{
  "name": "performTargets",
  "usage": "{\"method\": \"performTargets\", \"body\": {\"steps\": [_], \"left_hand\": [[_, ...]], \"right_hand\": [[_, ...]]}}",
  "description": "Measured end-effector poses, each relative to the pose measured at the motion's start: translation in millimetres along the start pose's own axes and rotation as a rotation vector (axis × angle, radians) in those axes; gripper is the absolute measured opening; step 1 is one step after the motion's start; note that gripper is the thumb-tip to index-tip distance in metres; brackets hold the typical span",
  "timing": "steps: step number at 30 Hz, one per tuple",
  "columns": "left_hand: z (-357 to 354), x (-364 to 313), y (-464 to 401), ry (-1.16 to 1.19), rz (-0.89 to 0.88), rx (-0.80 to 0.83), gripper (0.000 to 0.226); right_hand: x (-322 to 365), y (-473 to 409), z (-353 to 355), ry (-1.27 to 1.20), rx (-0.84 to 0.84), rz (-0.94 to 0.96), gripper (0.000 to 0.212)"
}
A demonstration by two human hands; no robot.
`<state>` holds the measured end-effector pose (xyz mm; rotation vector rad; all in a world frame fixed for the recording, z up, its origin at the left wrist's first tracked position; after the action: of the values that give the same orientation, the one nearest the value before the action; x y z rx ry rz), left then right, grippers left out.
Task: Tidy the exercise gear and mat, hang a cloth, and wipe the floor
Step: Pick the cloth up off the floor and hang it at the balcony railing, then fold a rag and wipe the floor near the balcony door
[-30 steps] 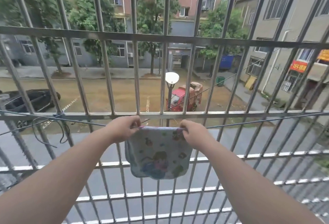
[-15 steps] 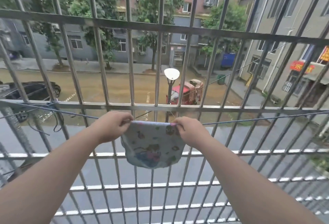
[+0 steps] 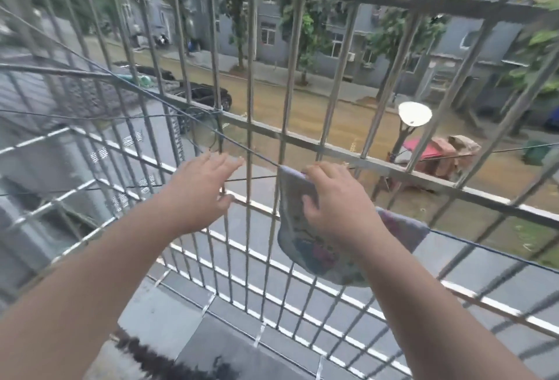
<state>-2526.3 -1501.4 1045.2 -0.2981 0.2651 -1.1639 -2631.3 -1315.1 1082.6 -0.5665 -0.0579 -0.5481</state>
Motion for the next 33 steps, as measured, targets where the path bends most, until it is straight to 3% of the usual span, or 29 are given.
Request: {"method": "performTargets", "body": {"steps": [3, 9, 13, 18, 27, 33], "left_hand": [[3.6, 38.7, 49.5, -0.038, 0.102, 0.039, 0.072], [27.9, 89.5, 164.4, -0.089, 0.304, 0.038, 0.071], [44.1, 104.7, 267.2, -0.038, 0.473, 0.052, 0.069], [67.9, 115.3, 416.9, -0.006, 0.658, 0.108, 0.068], [192.6, 105.9, 722.3, -0.206, 1.017, 0.076, 0.069], [276.7, 65.6, 931.4, -0.351, 1.383, 0.069, 0.069]], "right_hand": [[41.2, 13.1, -25.4, -0.015, 0.003, 0.096, 0.052], [114.9, 59.9, -74.1, -0.071, 0.165, 0.225, 0.062], [177.6, 110.2, -100.5, -0.106, 0.320, 0.285, 0.067], [287.6, 187.3, -115.6, -0.168, 0.390, 0.448, 0.072], [521.9, 371.8, -78.5, -0.407, 0.463, 0.813, 0.073], [663.1, 503.5, -36.3, -0.574, 0.503, 1.090, 0.073]]}}
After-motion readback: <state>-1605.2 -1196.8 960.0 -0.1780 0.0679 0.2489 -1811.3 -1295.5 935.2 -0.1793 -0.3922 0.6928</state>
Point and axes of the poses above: each hand's wrist, its own y-axis away from the middle knuckle, its own z-axis out of the back of the hand, x = y × z, the point moved 9 cm from there along -y, towards the middle knuckle, and after that the axes turned 11 degrees about -x, right-handed, at the moved point
